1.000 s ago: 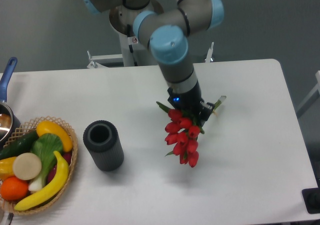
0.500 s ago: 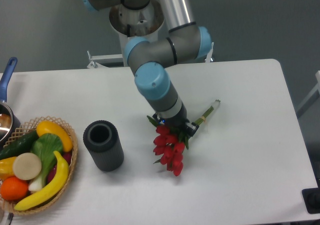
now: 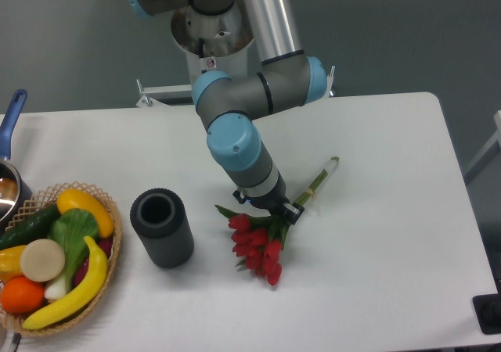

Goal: Place the flowers on the table

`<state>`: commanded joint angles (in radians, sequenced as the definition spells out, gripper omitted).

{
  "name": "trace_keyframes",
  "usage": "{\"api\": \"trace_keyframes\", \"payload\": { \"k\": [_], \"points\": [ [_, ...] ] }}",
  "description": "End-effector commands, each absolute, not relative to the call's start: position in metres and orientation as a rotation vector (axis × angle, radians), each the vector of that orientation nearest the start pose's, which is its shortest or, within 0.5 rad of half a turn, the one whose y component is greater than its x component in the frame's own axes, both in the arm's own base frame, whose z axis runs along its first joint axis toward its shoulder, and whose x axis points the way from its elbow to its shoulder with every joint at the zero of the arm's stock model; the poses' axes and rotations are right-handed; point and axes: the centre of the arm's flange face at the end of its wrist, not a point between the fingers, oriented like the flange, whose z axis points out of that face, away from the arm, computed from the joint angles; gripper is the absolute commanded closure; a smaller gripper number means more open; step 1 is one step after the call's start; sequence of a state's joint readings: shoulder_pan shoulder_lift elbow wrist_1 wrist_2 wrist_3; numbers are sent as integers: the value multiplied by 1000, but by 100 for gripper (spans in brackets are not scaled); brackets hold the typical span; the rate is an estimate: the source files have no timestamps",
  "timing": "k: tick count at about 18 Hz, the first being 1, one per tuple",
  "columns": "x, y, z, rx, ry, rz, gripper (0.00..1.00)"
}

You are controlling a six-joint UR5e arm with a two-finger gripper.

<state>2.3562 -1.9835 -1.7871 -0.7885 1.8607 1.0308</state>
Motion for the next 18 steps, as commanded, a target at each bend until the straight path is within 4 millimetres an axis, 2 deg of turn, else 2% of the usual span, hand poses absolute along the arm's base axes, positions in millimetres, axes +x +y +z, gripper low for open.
{"api": "trace_keyframes", "payload": {
  "k": [1, 2, 3, 5, 8, 10, 14, 16, 18],
  "points": [
    [-352, 499, 250, -3206, 355, 505, 22],
    [-356, 500, 256, -3195, 344, 519, 6],
    [-360, 501, 268, -3175, 332, 538, 0],
    [-369, 499, 298, -3109, 290, 555, 0],
    [-387, 481, 326, -3063, 274, 575, 0],
    [-406, 456, 358, -3003, 246, 567, 0],
    [-429, 409, 400, -2943, 212, 471, 0],
    [-427, 395, 418, -2950, 311, 421, 0],
    [-431, 371, 437, -2914, 376, 389, 0]
  ]
}}
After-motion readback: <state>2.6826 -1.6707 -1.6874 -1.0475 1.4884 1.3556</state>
